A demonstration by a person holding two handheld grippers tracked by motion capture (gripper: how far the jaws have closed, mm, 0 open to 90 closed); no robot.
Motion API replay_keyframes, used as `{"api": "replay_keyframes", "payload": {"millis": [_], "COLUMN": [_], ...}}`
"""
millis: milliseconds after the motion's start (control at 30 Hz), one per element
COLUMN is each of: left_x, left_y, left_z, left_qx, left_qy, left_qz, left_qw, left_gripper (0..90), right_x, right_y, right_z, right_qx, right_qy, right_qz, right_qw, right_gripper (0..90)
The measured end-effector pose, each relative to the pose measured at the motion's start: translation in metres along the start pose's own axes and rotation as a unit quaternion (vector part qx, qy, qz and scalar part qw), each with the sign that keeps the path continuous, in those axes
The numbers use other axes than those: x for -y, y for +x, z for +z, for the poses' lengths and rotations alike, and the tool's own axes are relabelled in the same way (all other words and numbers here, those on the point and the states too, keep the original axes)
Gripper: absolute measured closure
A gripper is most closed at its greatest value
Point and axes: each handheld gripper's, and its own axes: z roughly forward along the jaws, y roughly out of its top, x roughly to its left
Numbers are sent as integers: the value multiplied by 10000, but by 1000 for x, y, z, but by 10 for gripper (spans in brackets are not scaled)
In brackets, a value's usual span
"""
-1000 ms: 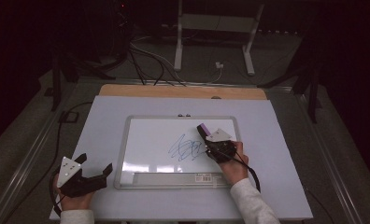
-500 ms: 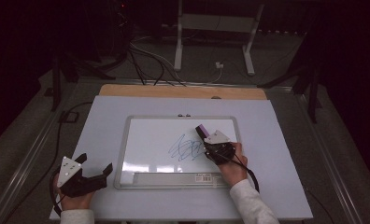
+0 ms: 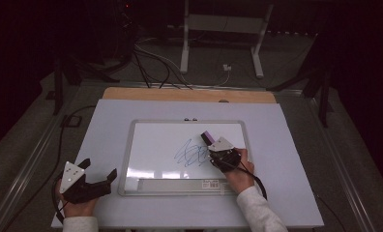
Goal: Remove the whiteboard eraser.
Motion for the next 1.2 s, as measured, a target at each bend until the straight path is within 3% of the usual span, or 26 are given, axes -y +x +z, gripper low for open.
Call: {"api": "replay_keyframes", "payload": {"millis": [633,1067,1200], "left_x": [0,0,0], "left_y": [0,0,0], "left_z": [0,0,0], "left_qx": [6,4,3], "left_qy": [2,0,2], "left_qz": [3,5,0], "left_qw": [10000,10000,10000], "left_gripper": [6,6,5], "right_x": [1,0,-1], "right_y": [10,18,18], "right_z": [2,2,2], "right_qx": [-3,-162,-313], "right_qy": [133,185,149], "right_qz": [-337,-526,-447], "right_qw": [9993,9983,9984], "right_gripper": [574,392,338]}}
